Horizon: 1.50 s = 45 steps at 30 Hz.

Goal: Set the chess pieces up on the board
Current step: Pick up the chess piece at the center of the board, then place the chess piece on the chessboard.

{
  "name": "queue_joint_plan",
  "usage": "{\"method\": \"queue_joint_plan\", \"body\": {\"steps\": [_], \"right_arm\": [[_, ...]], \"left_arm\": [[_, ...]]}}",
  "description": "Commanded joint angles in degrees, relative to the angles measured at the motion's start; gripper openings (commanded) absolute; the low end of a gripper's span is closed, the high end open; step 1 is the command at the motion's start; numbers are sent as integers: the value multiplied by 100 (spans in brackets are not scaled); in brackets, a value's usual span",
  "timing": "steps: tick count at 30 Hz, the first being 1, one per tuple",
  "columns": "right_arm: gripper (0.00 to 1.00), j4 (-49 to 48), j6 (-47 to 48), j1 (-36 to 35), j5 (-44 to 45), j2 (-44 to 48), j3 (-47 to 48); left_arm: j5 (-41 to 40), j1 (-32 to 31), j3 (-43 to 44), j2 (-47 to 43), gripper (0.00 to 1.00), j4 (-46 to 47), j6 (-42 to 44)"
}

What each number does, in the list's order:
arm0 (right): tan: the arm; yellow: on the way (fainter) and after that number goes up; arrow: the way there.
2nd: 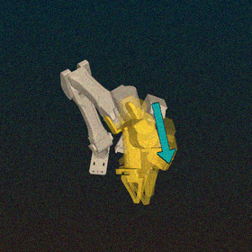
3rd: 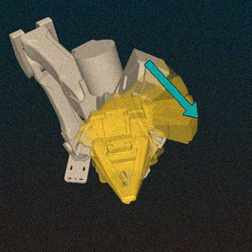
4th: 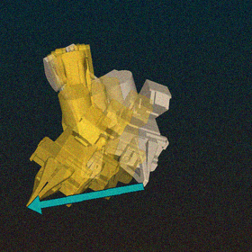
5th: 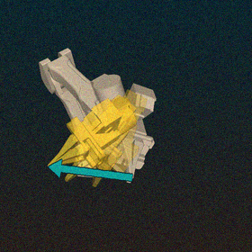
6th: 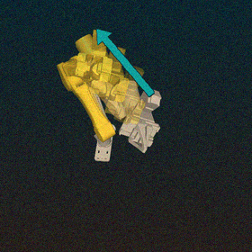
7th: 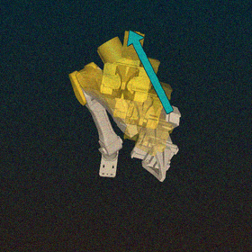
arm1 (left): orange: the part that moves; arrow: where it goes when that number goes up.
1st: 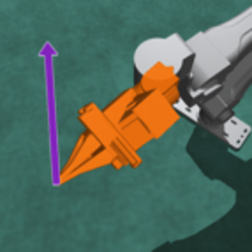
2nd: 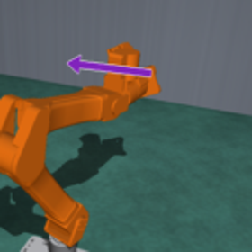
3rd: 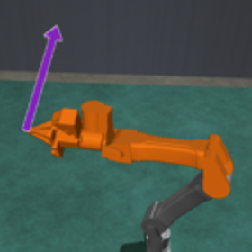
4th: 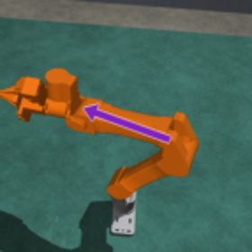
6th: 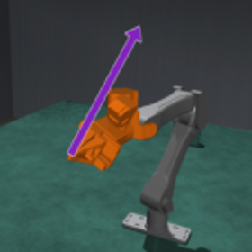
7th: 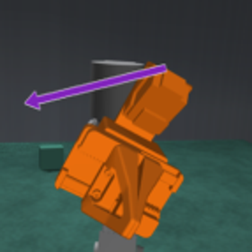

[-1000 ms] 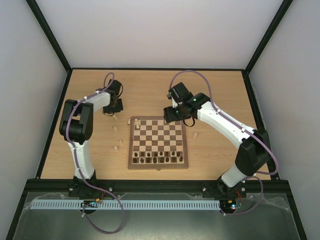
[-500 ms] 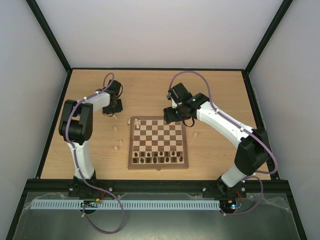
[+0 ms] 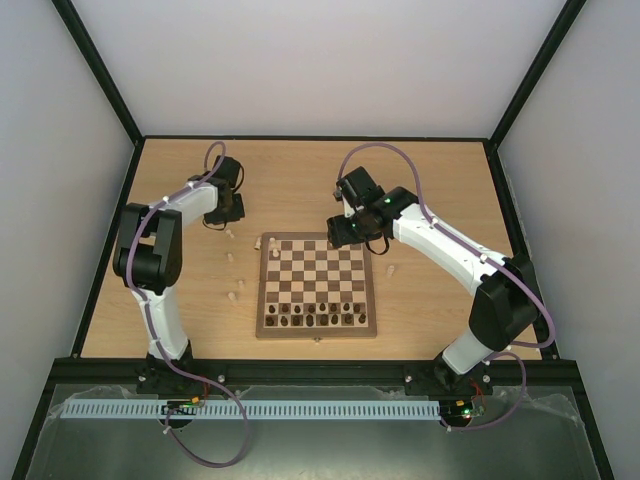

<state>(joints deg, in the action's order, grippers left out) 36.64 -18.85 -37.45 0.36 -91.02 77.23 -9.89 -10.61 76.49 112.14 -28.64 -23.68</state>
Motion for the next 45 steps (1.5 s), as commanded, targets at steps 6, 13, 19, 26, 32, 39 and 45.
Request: {"method": "queue_joint_plan", "body": {"steps": [6, 13, 19, 26, 32, 39, 45], "right_arm": [[69, 64, 66, 36, -58, 10, -68], [69, 77, 59, 36, -67, 17, -36], [69, 113, 19, 36, -88, 26, 29], [69, 228, -111, 37, 128, 341, 101], [80, 350, -335, 45, 468, 792, 56], [99, 436, -547, 188, 828, 1329, -143], [99, 476, -799, 425, 1268, 1987, -103]], "left_arm": [[-52, 6, 55, -48, 14, -178, 0], [-160, -26, 89, -324, 4, -360, -10], [-194, -156, 235, -946, 4, -731, 10], [-61, -773, 575, -1552, 4, -1226, 65], [156, -1557, 885, -1774, 5, -1493, 66], [346, -2240, 1186, -1437, 5, -1506, 40], [501, -3059, 1731, -859, 5, -1473, -13]]}}
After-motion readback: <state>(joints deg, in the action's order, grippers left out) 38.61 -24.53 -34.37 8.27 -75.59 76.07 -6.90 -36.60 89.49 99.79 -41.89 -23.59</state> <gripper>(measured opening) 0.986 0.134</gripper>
